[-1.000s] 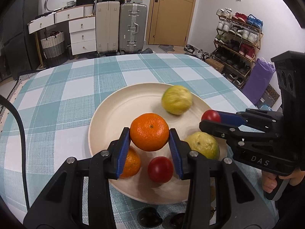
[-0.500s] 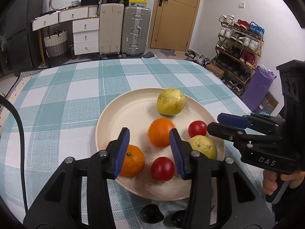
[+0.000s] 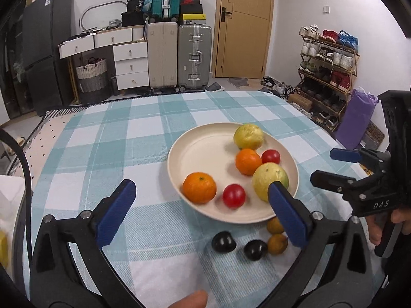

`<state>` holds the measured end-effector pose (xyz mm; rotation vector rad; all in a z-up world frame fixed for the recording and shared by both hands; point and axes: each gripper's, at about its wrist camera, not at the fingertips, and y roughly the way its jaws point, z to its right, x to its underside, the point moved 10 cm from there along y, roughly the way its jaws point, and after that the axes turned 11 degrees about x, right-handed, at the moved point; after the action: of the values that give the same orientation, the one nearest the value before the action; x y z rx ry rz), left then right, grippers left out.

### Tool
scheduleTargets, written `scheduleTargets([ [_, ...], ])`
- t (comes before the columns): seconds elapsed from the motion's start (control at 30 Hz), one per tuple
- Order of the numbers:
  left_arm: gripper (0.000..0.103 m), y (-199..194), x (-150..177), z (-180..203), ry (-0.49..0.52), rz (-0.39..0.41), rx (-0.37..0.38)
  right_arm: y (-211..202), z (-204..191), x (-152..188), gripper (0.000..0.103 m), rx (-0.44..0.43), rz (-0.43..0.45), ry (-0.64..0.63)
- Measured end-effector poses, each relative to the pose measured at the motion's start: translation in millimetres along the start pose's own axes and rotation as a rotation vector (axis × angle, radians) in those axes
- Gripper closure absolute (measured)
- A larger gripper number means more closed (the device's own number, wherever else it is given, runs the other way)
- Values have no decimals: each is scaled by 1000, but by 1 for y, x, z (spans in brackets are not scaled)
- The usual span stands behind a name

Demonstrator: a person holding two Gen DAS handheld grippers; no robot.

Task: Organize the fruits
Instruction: 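Open both tools and withdraw toward the dark plums and brown longans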

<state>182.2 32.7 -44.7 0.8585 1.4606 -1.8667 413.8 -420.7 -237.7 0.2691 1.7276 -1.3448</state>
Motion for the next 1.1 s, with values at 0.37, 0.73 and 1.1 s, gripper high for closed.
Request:
scheduleTargets([
  [0.37,0,-19,29,-2,-34,-5,-1,-14,-12,15,0,-18,-7,-15],
  [0.73,0,-10,42,2,0,-34,-18,-9,-28,34,0,-84,-66,-10],
  [1.1,0,-5,46,-1,-11,-39,-6,0,-47,44,24,-138,-109,-32],
])
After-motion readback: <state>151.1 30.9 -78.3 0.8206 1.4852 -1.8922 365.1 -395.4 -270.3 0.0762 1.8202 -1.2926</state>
